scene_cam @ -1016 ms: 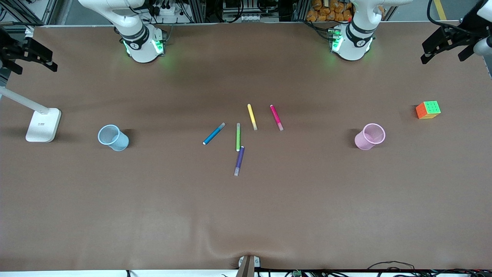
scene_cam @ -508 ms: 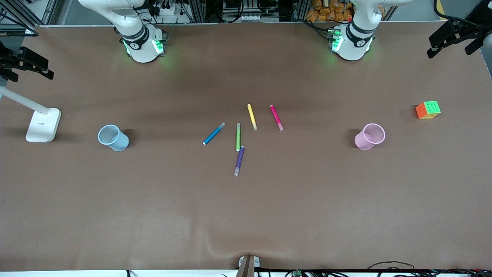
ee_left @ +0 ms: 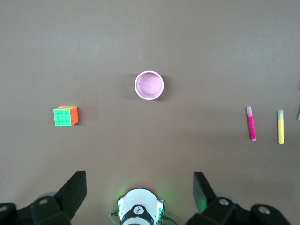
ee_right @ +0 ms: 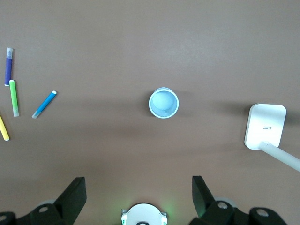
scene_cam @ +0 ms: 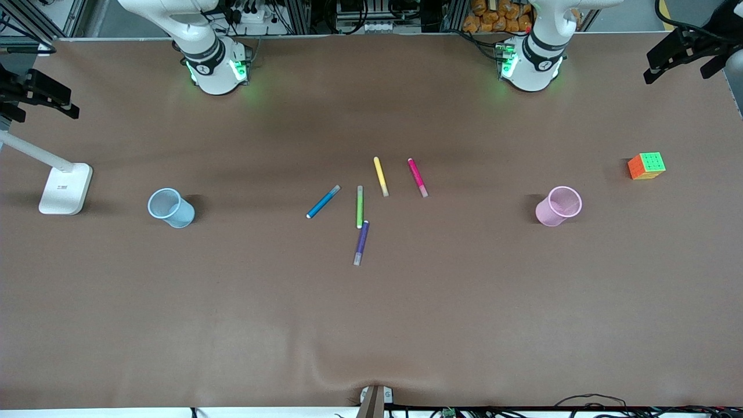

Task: Place pink and blue markers in matching cups

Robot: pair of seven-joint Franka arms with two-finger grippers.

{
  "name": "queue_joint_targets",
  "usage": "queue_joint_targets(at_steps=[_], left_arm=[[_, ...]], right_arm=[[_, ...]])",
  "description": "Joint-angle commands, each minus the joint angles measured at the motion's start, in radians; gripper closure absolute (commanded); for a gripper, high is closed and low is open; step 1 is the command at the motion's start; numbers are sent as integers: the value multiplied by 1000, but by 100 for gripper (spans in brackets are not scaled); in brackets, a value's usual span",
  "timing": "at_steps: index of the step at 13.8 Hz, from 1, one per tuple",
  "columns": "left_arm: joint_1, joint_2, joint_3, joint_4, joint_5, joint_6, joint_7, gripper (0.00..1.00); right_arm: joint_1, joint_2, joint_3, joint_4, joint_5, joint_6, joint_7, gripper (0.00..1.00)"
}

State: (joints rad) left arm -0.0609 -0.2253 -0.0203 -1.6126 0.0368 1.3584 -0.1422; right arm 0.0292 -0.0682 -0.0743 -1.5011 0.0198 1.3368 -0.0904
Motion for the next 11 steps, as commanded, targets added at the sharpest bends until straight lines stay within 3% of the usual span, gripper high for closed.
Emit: queue_joint_targets(at_steps=[1,11], left_arm=[[-2,9,-4,26,12,-24,15,0],[-13,63,-32,22,12,-19,33,0]], right_arm=[[0,1,-4,13,11,-15,-8,0],[-5,1,-12,9,15,-21,-8,0]])
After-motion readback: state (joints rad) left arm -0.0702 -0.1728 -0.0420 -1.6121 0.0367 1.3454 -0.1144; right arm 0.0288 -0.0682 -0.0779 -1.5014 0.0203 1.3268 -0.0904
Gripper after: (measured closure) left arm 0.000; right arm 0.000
